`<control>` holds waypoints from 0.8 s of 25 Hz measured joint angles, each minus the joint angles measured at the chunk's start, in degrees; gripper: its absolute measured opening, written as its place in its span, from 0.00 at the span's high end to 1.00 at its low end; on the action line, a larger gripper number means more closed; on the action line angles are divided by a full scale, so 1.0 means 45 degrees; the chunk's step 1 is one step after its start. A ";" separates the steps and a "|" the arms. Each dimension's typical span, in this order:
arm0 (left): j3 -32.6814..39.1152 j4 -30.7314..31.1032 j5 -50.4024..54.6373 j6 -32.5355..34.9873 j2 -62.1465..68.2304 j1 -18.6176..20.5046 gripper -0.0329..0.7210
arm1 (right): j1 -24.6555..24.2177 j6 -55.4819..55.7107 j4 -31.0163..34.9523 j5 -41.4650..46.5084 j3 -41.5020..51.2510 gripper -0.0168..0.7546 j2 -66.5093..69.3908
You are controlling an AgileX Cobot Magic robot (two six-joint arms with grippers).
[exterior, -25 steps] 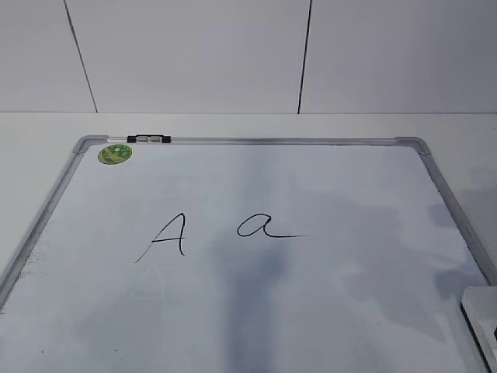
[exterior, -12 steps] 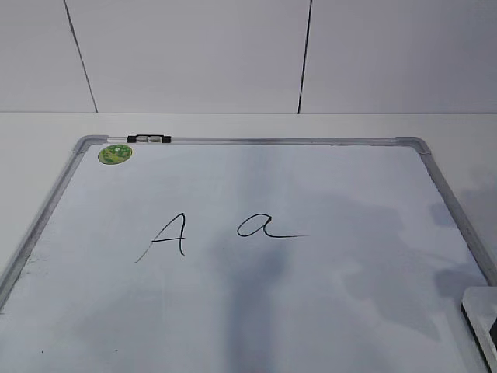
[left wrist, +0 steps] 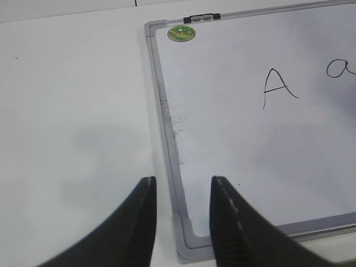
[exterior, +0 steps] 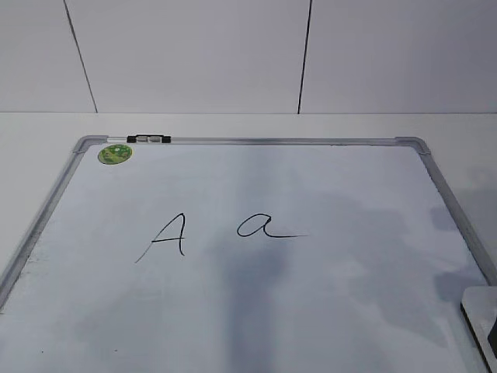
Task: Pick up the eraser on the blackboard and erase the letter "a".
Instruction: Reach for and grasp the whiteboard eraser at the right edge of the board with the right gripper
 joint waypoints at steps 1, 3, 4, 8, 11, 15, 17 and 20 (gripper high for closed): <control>0.0000 0.0000 0.0000 0.0000 0.0000 0.0000 0.63 | 0.0000 0.0009 0.0016 0.0000 0.0000 0.10 0.0049; 0.0000 0.0000 0.0000 0.0000 0.0000 0.0000 0.63 | 0.0000 0.0029 0.0020 0.0000 0.0000 0.10 0.0160; 0.0000 0.0000 0.0000 0.0000 0.0000 0.0000 0.63 | 0.0000 0.0029 0.0020 0.0000 0.0000 0.10 0.0218; 0.0000 0.0000 0.0000 0.0000 0.0000 0.0000 0.63 | 0.0000 0.0037 0.0041 -0.0291 -0.0013 0.10 0.0361; 0.0000 0.0000 0.0000 0.0000 0.0000 0.0000 0.63 | 0.0000 0.0057 0.0041 -0.0457 -0.0013 0.10 0.0533; 0.0000 0.0000 0.0000 0.0000 0.0000 0.0000 0.63 | 0.0000 0.0057 0.0041 -0.0613 -0.0013 0.10 0.0937; 0.0000 0.0000 0.0000 0.0000 0.0000 0.0000 0.63 | 0.0000 0.0057 0.0041 -0.0635 -0.0013 0.10 0.1181; 0.0000 0.0000 0.0000 0.0000 0.0000 0.0000 0.63 | 0.0000 0.0057 0.0047 -0.0663 -0.0013 0.10 0.1373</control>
